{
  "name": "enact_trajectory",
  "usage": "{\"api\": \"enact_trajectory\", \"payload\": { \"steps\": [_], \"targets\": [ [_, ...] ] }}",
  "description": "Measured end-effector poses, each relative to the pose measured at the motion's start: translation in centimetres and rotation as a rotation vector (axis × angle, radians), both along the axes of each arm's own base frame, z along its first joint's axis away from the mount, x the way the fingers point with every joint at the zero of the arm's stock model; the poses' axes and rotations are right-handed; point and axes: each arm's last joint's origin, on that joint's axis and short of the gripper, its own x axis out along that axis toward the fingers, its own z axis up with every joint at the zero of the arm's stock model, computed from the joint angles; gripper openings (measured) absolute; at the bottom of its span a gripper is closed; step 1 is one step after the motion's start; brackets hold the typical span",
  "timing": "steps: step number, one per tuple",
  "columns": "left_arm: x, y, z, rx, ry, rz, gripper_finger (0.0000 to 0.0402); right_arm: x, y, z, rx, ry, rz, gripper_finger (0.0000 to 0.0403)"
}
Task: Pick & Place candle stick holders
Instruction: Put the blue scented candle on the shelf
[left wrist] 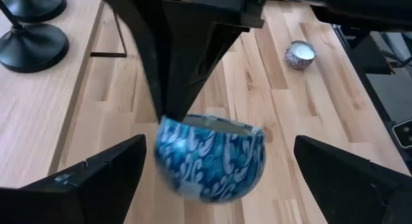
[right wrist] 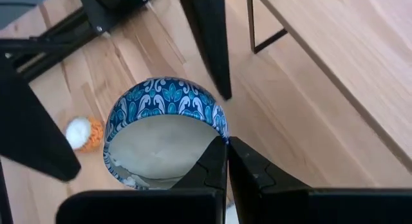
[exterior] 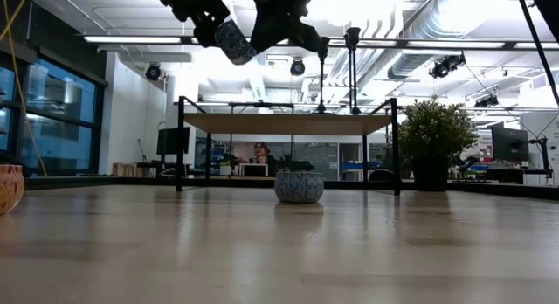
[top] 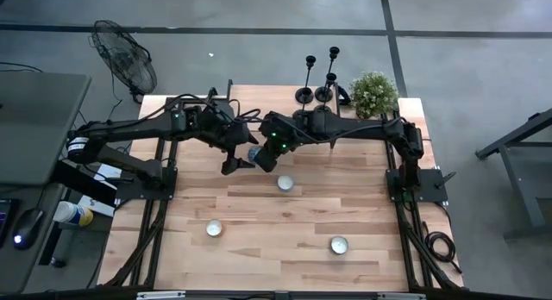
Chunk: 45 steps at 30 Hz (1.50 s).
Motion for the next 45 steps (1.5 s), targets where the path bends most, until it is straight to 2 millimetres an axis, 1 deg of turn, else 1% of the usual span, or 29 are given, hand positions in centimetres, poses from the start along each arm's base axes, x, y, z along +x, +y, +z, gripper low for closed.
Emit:
{"api": "enact_trajectory", "payload": {
  "steps": [8,15,21,29,41,45],
  "targets": [
    [0.0,-0.1,0.0,0.036,-0.001,-0.027,0.0388,0.3,-0.6,0.2,0.022,-0.044,-0.017,0.0000],
    [0.1,-0.6,-0.1,0.118,0.008,-0.032,0.0388,0.5,-0.8,0.4,0.034,-0.076,-0.020,0.0000],
    [0.2,-0.5,-0.6,0.130,0.048,-0.010,0.0388,0.6,-0.9,0.5,0.033,-0.089,-0.023,0.0000],
    [0.5,-0.5,-0.8,0.131,0.055,-0.003,0.0388,0.8,-1.1,0.7,0.031,-0.123,-0.029,0.0000],
    [0.5,-0.4,-0.7,0.144,0.054,0.016,0.0387,0.8,-1.0,0.6,0.029,-0.118,-0.030,0.0000],
    [0.5,-0.4,-0.7,0.138,0.057,0.026,0.0373,0.7,-1.0,0.5,0.030,-0.106,-0.030,0.0000]
  ]
}}
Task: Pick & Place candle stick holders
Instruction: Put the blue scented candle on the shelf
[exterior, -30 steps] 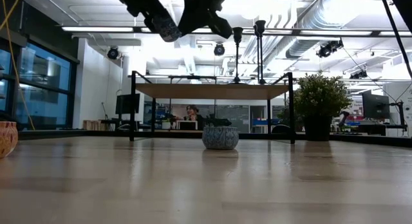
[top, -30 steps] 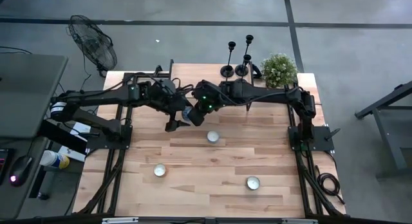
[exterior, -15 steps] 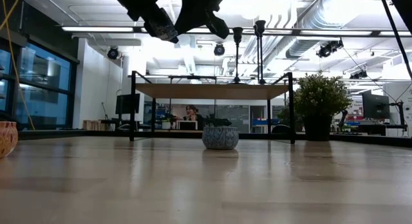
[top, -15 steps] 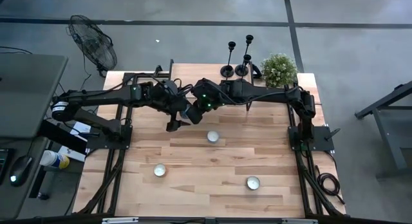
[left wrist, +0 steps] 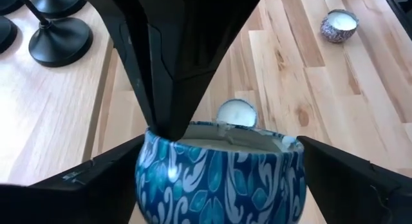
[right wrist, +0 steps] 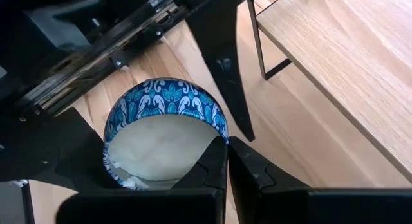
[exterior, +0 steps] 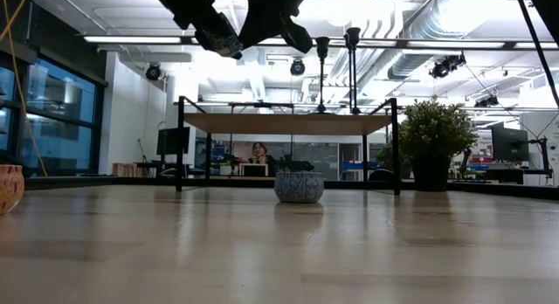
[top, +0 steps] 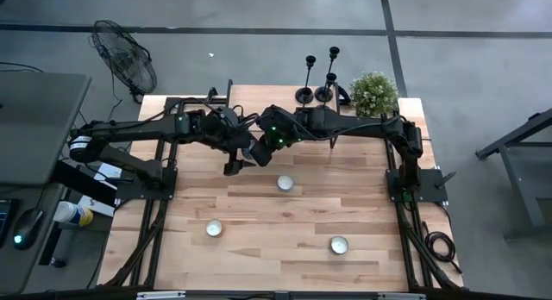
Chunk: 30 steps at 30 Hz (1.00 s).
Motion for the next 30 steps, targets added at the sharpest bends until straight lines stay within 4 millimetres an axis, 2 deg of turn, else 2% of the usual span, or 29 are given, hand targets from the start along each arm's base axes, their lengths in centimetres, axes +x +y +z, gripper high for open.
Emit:
{"api": "enact_trajectory", "payload": {
  "steps": [11,30],
  "targets": [
    [-0.01,0.02,-0.02,-0.002,0.001,0.006,0.0292,-0.05,0.02,-0.12,0.001,0.009,0.001,0.0000],
    [-0.01,0.00,-0.04,-0.005,0.002,0.003,0.0293,-0.06,0.07,-0.11,0.009,0.009,0.014,0.0000]
  ]
}}
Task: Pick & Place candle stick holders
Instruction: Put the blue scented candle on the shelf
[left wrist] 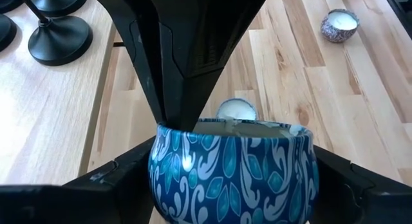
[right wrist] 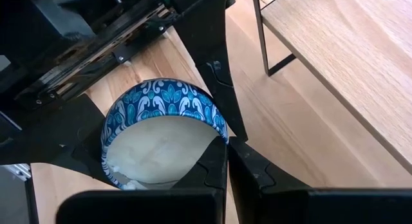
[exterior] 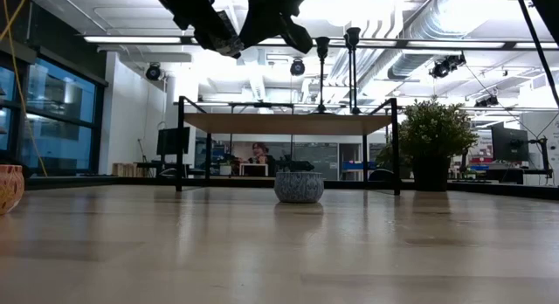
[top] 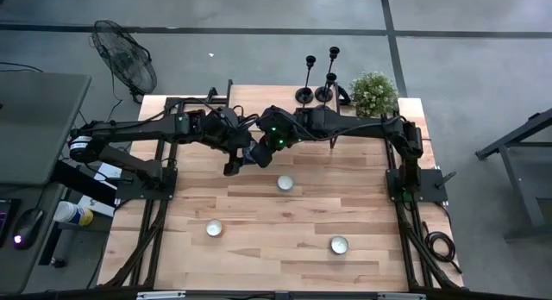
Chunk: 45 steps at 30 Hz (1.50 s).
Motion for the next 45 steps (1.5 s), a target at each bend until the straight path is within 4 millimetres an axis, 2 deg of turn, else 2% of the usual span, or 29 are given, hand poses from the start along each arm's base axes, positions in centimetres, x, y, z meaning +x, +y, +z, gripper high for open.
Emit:
{"api": "enact_trajectory", "payload": {
  "steps": [21,33,38,45],
  "targets": [
    [0.0,0.0,0.0,0.000,0.002,0.000,0.0295,0.0,0.0,0.0,0.009,-0.001,0.008,0.0003],
    [-0.1,0.0,-0.1,-0.003,0.020,0.010,0.0295,-0.4,0.0,-0.2,0.017,0.041,-0.001,0.0080],
    [-0.2,0.2,-0.2,0.028,0.033,0.063,0.0295,-1.2,0.1,0.4,0.019,0.069,-0.003,0.0093],
    [-0.2,0.6,-0.1,0.089,0.033,0.175,0.0295,-3.5,-0.1,2.3,-0.045,0.092,-0.039,0.0094]
  ]
}}
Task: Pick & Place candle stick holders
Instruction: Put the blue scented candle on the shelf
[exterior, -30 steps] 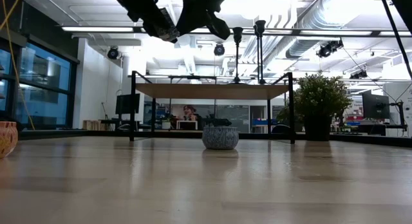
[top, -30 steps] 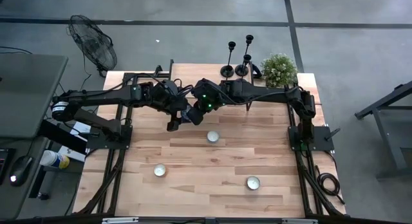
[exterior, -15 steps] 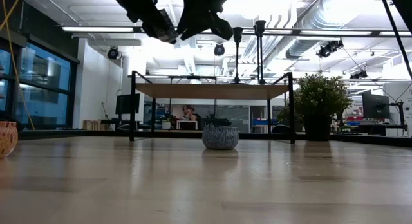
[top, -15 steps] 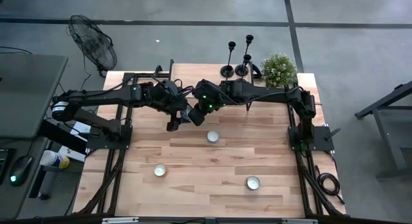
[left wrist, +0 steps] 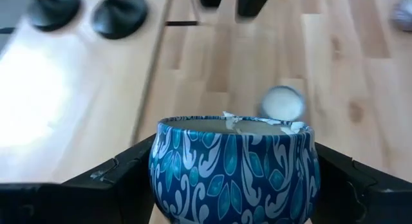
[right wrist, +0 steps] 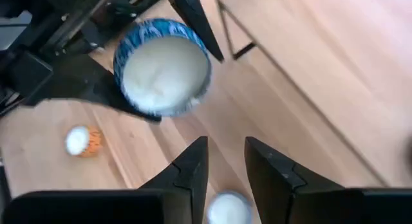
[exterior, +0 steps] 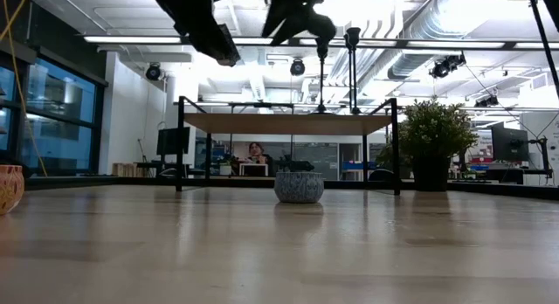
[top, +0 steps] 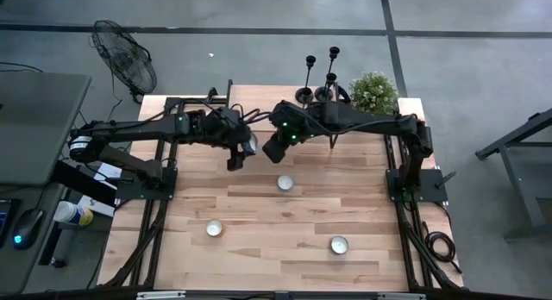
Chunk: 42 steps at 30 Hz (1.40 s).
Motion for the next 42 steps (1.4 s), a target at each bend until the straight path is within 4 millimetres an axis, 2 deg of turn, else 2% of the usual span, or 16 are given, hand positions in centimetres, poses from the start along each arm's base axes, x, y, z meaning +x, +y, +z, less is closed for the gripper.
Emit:
{"api": "enact_trajectory", "payload": {
  "steps": [10,17,28,34,42],
  "targets": [
    [0.0,0.4,0.2,0.053,-0.020,0.132,0.0295,-3.2,-0.1,2.4,-0.153,0.060,-0.056,0.0094],
    [-0.3,0.4,0.6,0.056,-0.043,0.152,0.0295,-4.2,-0.1,2.7,-0.184,0.109,-0.064,0.0094],
    [-3.7,2.6,2.6,0.013,-0.109,0.239,0.0295,-5.2,0.1,2.8,-0.196,0.169,-0.035,0.0094],
    [-5.5,3.9,3.5,-0.015,-0.172,0.269,0.0295,-5.7,1.2,2.5,-0.203,0.242,0.010,0.0094],
    [-6.6,4.5,0.0,-0.133,-0.354,0.283,0.0295,-6.4,3.9,2.0,-0.204,0.337,0.103,0.0094]
  ]
}}
